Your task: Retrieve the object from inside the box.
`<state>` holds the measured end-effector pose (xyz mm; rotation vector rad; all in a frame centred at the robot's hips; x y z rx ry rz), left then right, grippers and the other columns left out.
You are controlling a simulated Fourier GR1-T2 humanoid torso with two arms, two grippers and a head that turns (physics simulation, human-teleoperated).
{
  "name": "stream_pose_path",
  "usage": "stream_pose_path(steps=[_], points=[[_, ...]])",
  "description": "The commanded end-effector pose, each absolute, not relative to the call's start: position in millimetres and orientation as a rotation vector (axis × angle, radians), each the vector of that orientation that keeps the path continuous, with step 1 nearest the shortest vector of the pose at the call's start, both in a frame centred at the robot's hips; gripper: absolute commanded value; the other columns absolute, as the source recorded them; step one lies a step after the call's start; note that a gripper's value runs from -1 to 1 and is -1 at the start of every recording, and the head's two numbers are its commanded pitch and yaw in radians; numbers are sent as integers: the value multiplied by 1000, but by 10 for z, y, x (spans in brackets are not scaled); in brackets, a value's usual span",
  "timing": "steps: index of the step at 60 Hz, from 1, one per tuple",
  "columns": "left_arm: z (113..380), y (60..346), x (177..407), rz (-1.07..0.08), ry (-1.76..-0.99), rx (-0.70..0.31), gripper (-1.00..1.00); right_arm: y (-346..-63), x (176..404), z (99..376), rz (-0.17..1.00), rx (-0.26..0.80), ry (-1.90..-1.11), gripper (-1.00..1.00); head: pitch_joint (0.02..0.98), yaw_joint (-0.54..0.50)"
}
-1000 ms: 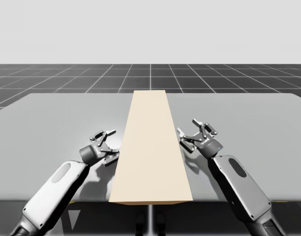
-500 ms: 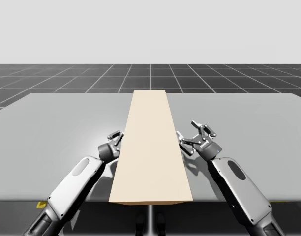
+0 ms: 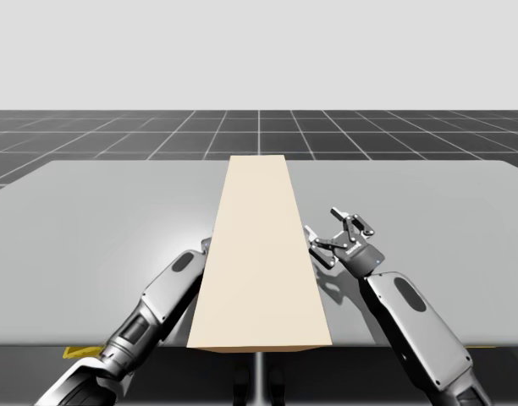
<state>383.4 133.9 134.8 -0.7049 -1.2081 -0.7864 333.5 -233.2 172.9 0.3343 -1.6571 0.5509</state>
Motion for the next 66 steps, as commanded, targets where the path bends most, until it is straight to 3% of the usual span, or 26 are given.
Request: stream_pose_path(steps=[1, 18, 20, 22, 23, 44, 58, 66], points=[[1257, 1175, 3924, -773, -1170, -736, -1000, -2339, 3332, 1730, 553, 332, -1660, -1000, 81, -11], [1184, 1056, 3991, -755, -1132, -766, -973, -2351, 3334, 1735, 548, 330, -1664, -1000, 92, -17], [1182, 1061, 3988, -751, -1134, -768, 92, -2351, 3334, 1734, 548, 329, -1664, -1000, 93, -17], [1179, 1065, 3990, -745, -1130, -772, 949, -2351, 3336, 1733, 548, 328, -1664, -1000, 93, -16], [1178, 1068, 3990, -743, -1129, -773, 1000, -2351, 3336, 1733, 549, 328, -1664, -1000, 94, -16], [1312, 1346, 3962, -694, -1149, -738, 1000, -2365, 3345, 1732, 542, 328, -1667, -1000, 79, -12], [1619, 2147, 3853, -596, -1253, -651, 1000, -2372, 3357, 1732, 535, 325, -1666, -1000, 60, -4], [1888, 2392, 3867, -571, -1311, -614, 1000, -2382, 3363, 1740, 524, 324, -1668, -1000, 53, 0]])
